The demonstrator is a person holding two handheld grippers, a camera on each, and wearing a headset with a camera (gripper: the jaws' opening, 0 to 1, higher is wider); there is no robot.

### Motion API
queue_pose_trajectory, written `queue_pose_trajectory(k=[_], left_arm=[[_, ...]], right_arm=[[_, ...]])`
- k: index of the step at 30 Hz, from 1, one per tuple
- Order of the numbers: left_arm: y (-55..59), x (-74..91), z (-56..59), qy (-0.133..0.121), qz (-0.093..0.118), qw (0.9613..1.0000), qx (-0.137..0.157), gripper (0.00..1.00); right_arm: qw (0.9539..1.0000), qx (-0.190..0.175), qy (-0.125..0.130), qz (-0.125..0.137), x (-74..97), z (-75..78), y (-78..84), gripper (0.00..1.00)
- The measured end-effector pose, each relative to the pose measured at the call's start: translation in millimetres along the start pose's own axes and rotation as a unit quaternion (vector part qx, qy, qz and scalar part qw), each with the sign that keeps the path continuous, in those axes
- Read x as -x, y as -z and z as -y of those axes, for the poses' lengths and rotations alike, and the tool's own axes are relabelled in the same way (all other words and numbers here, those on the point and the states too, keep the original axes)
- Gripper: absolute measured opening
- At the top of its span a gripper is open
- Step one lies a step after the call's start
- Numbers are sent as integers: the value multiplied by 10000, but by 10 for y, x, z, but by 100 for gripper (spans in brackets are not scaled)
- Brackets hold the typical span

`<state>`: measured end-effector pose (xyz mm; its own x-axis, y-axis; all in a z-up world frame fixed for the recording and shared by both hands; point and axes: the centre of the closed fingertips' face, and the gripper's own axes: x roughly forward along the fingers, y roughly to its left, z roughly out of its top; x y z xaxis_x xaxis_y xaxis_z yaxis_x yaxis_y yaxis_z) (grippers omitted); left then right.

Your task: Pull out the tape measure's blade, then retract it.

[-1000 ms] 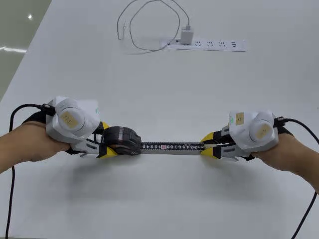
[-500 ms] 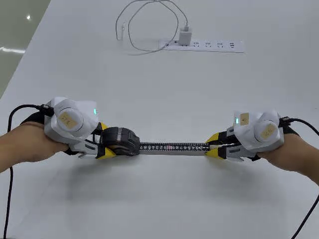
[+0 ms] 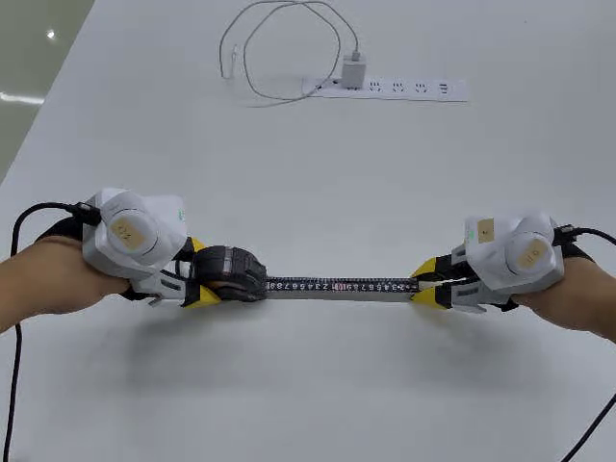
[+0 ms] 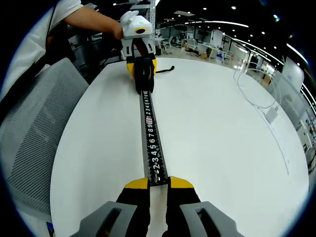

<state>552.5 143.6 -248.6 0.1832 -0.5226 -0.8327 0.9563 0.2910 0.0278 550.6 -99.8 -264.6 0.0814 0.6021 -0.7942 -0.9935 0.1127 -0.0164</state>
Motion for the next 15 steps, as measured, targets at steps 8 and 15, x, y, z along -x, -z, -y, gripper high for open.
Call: queue_pose_trajectory(k=[8, 15], left_arm=[[-4, -6, -4, 4, 9, 10000, 5, 27], [-2, -6, -4, 1, 3, 10000, -5, 27]], right_arm=[[9999, -80, 69, -99, 139, 14, 162, 7], [9998, -122, 84, -118, 166, -7, 200, 7]])
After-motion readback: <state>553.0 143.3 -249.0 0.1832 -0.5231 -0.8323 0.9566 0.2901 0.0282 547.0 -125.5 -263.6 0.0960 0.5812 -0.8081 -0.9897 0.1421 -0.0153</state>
